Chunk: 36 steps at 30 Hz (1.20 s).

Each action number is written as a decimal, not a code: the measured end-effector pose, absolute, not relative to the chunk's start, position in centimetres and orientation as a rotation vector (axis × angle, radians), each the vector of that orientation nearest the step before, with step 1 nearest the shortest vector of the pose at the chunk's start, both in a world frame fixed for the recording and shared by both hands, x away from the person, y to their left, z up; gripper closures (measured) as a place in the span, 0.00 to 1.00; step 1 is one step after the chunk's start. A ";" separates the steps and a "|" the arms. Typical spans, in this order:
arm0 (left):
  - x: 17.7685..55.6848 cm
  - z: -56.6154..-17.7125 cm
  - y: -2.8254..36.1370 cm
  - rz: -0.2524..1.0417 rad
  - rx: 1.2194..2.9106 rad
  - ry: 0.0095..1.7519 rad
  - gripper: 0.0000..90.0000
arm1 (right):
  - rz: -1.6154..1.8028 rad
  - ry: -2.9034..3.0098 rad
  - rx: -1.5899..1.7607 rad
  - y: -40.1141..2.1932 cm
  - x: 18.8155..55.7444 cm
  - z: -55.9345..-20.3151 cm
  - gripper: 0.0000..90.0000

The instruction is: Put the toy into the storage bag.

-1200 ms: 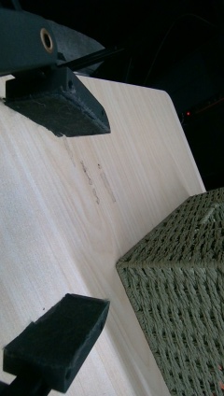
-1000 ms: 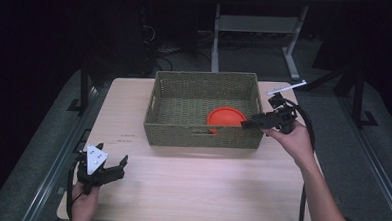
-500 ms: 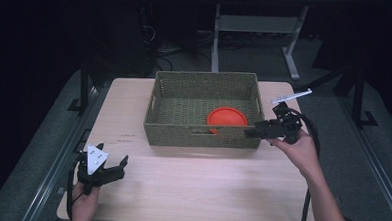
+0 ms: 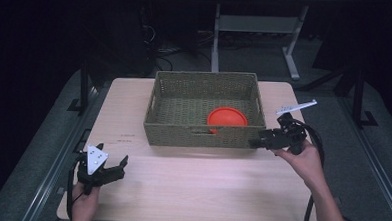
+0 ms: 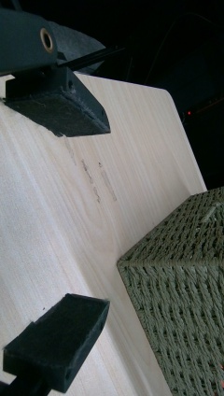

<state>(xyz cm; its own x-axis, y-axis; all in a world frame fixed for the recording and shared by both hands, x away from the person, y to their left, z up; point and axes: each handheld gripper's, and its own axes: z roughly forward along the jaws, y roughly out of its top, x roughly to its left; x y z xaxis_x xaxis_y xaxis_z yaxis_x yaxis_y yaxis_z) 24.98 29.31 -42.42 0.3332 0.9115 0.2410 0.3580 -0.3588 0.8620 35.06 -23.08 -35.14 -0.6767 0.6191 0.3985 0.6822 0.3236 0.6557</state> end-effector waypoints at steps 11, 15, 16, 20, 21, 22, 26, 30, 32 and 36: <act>24.9 -42.4 29.3 0.976 1.876 1.122 0.14 | -1.299 -2.482 -1.235 -23.8 33.7 -36.6 0.28; 25.0 -42.5 29.3 0.981 1.876 1.117 0.14 | -1.296 -2.468 -1.246 -24.2 33.4 -37.5 0.28; 25.0 -42.5 29.3 0.981 1.875 1.117 0.14 | -1.290 -2.461 -1.251 -24.3 33.4 -37.8 0.28; 25.0 -42.5 29.3 0.982 1.877 1.115 0.14 | -1.288 -2.446 -1.262 -24.8 33.1 -38.6 0.28; 25.0 -42.5 29.2 0.984 1.881 1.111 0.14 | -1.288 -2.442 -1.265 -24.9 33.0 -38.8 0.28; 25.0 -42.5 29.2 0.982 1.882 1.112 0.14 | -1.283 -2.445 -1.265 -25.0 32.9 -39.0 0.28; 25.0 -42.5 29.2 0.982 1.885 1.111 0.14 | -1.292 -2.427 -1.278 -25.5 32.6 -39.5 0.28; 25.0 -42.5 29.2 0.978 1.882 1.117 0.14 | -1.293 -2.419 -1.288 -25.9 32.3 -40.0 0.28; 25.0 -42.5 29.2 0.979 1.884 1.114 0.14 | -1.296 -2.417 -1.286 -26.0 32.1 -40.3 0.28; 25.0 -42.5 29.2 0.980 1.881 1.113 0.14 | -1.283 -2.407 -1.292 -26.2 31.7 -41.1 0.28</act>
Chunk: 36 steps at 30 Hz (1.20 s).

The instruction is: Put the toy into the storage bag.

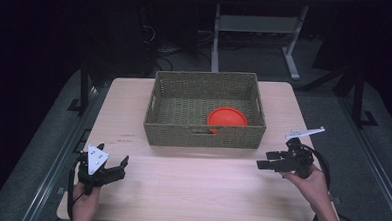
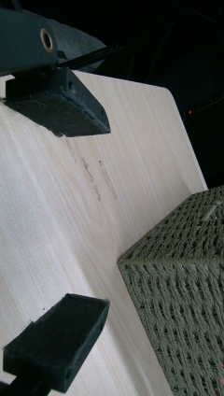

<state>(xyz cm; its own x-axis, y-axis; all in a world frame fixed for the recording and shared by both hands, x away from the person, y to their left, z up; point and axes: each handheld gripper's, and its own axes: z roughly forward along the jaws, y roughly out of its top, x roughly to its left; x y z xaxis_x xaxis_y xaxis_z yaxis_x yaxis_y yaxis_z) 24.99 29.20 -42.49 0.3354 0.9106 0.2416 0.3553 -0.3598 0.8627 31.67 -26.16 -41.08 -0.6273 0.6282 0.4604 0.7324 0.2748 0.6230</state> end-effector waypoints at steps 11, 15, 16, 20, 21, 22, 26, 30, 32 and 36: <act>25.0 -42.6 29.1 0.976 1.885 1.114 0.14 | -1.281 -2.375 -1.324 -26.9 30.5 -43.4 0.27; 25.0 -42.6 29.0 0.979 1.887 1.111 0.14 | -1.291 -2.363 -1.327 -27.2 30.1 -44.0 0.27; 25.0 -42.5 29.1 0.978 1.889 1.113 0.14 | -1.294 -2.361 -1.325 -27.3 30.0 -44.1 0.27; 25.0 -42.6 29.0 0.979 1.886 1.111 0.14 | -1.295 -2.364 -1.336 -27.4 29.6 -44.6 0.26; 25.0 -42.5 29.1 0.978 1.891 1.112 0.14 | -1.305 -2.358 -1.338 -27.5 29.4 -44.7 0.26; 25.0 -42.5 29.0 0.978 1.890 1.112 0.14 | -1.319 -2.354 -1.339 -27.6 29.3 -44.8 0.26; 25.0 -42.5 29.0 0.973 1.889 1.109 0.14 | -1.330 -2.354 -1.351 -27.8 28.6 -45.3 0.26; 24.9 -42.5 28.9 0.972 1.888 1.102 0.14 | -1.356 -2.353 -1.352 -28.0 28.0 -45.6 0.26; 24.9 -42.5 28.9 0.971 1.891 1.102 0.14 | -1.373 -2.351 -1.349 -28.1 27.9 -45.7 0.26; 24.9 -42.5 28.8 0.962 1.893 1.101 0.14 | -1.392 -2.352 -1.346 -28.3 27.2 -45.9 0.25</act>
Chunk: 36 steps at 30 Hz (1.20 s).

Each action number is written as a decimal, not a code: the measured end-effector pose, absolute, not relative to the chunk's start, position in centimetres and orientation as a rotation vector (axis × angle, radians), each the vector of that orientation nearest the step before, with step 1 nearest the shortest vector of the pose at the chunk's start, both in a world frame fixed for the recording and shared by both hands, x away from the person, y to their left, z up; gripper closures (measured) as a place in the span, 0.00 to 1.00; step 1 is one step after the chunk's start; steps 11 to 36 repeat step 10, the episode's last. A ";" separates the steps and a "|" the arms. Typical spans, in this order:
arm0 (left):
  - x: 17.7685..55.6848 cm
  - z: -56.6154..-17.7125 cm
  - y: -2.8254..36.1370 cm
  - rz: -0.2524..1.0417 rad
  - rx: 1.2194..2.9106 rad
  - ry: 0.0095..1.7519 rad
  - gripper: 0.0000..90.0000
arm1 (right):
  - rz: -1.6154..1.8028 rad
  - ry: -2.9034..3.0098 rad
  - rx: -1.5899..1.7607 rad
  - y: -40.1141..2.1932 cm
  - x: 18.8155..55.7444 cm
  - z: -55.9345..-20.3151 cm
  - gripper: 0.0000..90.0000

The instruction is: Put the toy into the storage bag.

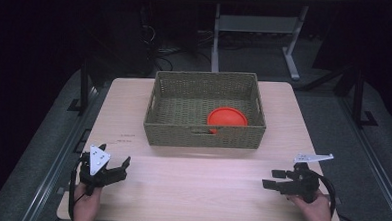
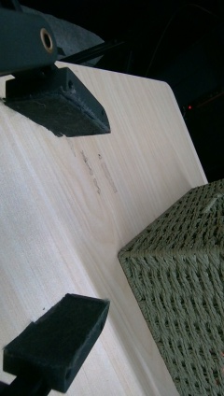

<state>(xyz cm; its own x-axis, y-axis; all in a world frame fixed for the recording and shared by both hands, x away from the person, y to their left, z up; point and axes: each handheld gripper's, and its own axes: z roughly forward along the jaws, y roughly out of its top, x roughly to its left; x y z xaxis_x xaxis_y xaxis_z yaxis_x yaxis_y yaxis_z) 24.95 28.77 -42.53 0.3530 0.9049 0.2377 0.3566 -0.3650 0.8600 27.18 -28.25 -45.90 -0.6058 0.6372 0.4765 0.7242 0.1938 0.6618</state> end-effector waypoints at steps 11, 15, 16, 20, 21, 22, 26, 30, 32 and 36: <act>25.1 -42.5 28.8 0.959 1.900 1.097 0.14 | -1.485 -2.375 -1.336 -28.5 24.4 -46.7 0.23; 25.1 -42.5 28.8 0.959 1.900 1.097 0.14 | -1.485 -2.375 -1.336 -28.5 24.4 -46.7 0.23; 25.1 -42.5 28.8 0.959 1.900 1.097 0.14 | -1.485 -2.375 -1.336 -28.5 24.4 -46.7 0.23; 25.1 -42.5 28.8 0.959 1.900 1.097 0.14 | -1.485 -2.375 -1.336 -28.5 24.4 -46.7 0.23; 25.1 -42.5 28.8 0.959 1.900 1.097 0.14 | -1.485 -2.375 -1.336 -28.5 24.4 -46.7 0.23; 25.1 -42.5 28.8 0.959 1.900 1.097 0.14 | -1.485 -2.375 -1.336 -28.5 24.4 -46.7 0.23; 25.1 -42.5 28.8 0.959 1.900 1.097 0.14 | -1.485 -2.375 -1.336 -28.5 24.4 -46.7 0.23; 25.1 -42.5 28.8 0.959 1.900 1.097 0.14 | -1.485 -2.375 -1.336 -28.5 24.4 -46.7 0.23; 25.1 -42.5 28.8 0.959 1.900 1.097 0.14 | -1.485 -2.375 -1.336 -28.5 24.4 -46.7 0.23; 25.1 -42.5 28.8 0.959 1.900 1.097 0.14 | -1.485 -2.375 -1.336 -28.5 24.4 -46.7 0.23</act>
